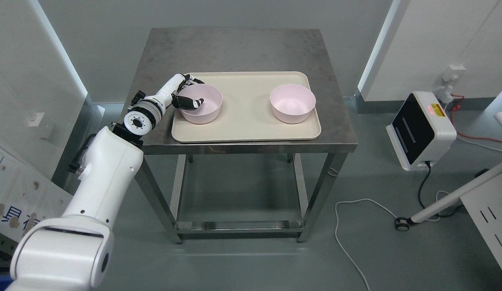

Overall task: Stack pink IKEA bowls on left shelf middle
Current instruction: 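Grip the rim of the nearer pink bowl with the left hand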

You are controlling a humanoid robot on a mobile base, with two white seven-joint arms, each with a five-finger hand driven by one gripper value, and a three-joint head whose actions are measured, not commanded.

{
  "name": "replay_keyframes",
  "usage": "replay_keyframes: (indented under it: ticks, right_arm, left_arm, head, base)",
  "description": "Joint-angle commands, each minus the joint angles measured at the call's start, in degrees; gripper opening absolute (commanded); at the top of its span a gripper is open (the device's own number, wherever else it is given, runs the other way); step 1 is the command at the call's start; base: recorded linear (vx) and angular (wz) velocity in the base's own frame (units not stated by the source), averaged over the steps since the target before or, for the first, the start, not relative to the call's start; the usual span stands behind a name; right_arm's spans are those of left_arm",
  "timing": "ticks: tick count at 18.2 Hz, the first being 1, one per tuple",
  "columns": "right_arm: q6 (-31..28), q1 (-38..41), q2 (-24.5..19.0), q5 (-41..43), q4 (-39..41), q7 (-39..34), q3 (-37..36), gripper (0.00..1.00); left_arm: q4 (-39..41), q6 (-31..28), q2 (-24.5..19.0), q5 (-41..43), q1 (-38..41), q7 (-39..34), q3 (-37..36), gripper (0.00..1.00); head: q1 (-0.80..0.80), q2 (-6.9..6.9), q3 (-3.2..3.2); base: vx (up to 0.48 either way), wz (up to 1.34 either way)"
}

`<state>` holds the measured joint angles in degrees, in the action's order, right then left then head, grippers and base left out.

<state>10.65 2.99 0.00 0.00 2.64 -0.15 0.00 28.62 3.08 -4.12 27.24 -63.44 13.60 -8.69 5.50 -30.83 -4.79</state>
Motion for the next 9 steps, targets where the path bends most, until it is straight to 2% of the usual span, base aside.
replay_keyframes:
  ticks: [1,6,9]
  right_arm:
    - [0.0,0.0,1.0,-0.4,0.0,0.0,-0.5,1.00]
    - [0.0,0.0,1.0,-0.4,0.0,0.0,-0.5,1.00]
    - [0.0,0.0,1.0,-0.4,0.0,0.0,-0.6,1.00]
  left_arm:
    - [-1.4,1.0,0.9,0.0,-1.1,0.2,-1.6,0.27]
    - [-1.2,3.4,0.9,0.4,-0.8,0.2,-2.9,0.25]
    - [-1.1,4.0,0.9,1.2,-0.9,-0.9,-2.9,0.16]
  head:
    - [0.00,0.00,0.00]
    - [0.00,0.00,0.00]
    - [0.00,0.00,0.00]
  base:
    - [0.000,0.00]
    - [0.000,0.00]
    - [0.000,0.00]
